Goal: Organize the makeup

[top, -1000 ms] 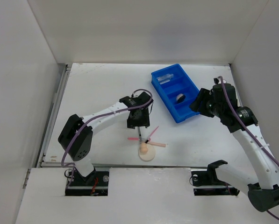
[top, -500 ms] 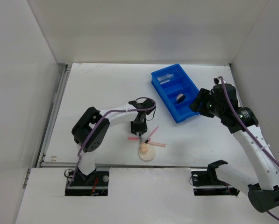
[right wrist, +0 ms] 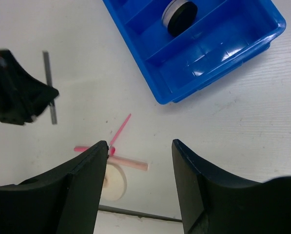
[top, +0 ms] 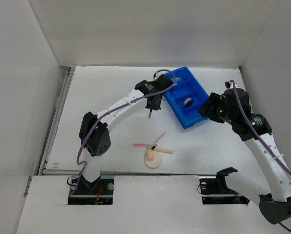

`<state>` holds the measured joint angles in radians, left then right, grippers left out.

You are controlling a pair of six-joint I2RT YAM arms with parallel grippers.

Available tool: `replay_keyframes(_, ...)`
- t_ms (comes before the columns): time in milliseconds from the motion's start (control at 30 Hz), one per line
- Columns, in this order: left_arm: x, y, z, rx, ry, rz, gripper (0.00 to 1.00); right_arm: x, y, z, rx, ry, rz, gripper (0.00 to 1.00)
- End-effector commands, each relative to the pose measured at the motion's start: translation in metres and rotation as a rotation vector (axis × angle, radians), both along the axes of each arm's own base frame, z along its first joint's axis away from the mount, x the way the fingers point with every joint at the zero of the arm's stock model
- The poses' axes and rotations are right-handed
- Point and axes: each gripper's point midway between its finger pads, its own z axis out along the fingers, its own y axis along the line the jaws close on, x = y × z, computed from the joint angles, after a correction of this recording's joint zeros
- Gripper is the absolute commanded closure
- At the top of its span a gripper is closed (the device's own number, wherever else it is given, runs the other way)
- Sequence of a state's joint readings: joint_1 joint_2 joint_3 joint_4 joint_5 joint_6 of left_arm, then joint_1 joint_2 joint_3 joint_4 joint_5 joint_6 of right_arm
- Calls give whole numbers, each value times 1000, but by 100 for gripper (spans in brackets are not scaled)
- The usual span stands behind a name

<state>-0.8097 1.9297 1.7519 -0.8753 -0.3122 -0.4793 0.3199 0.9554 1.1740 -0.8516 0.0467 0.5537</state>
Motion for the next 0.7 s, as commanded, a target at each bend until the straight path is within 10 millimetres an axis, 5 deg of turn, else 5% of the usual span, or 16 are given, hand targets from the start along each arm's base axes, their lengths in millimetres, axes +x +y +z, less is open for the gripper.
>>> replay_keyframes(0, 30, -1, 42, 103, -114, -187, 100, 6, -5, 10, 0, -54, -28, 39)
replay_keyframes(33, 39, -21, 61, 35, -153, -237, 100, 4, -8, 10, -6, -56, -38, 39)
replay_keyframes(100, 66, -37, 60, 12, -191, -298, 100, 6, -12, 11, -3, -57, -72, 39)
replay_keyframes(167, 82, -66, 80, -89, -239, -375, 100, 4, -17, 12, -6, -60, -106, 39)
replay_keyframes(200, 95, -72, 71, -99, -240, -384, 100, 0, -20, 17, -4, -83, -116, 39)
replay_keyframes(233, 109, -85, 89, -168, -299, -414, 100, 0, -24, 20, 11, -92, -152, 39)
replay_keyframes(367, 141, -124, 106, -320, -425, -484, 100, -8, -30, 26, 47, -124, -196, 39)
replay_keyframes(500, 165, -155, 127, -441, -548, -535, 97, -9, -28, 15, 52, -96, -196, 39)
replay_keyframes(667, 202, -169, 118, -582, -597, -497, 96, -1, -23, 3, 39, -35, -194, 39)
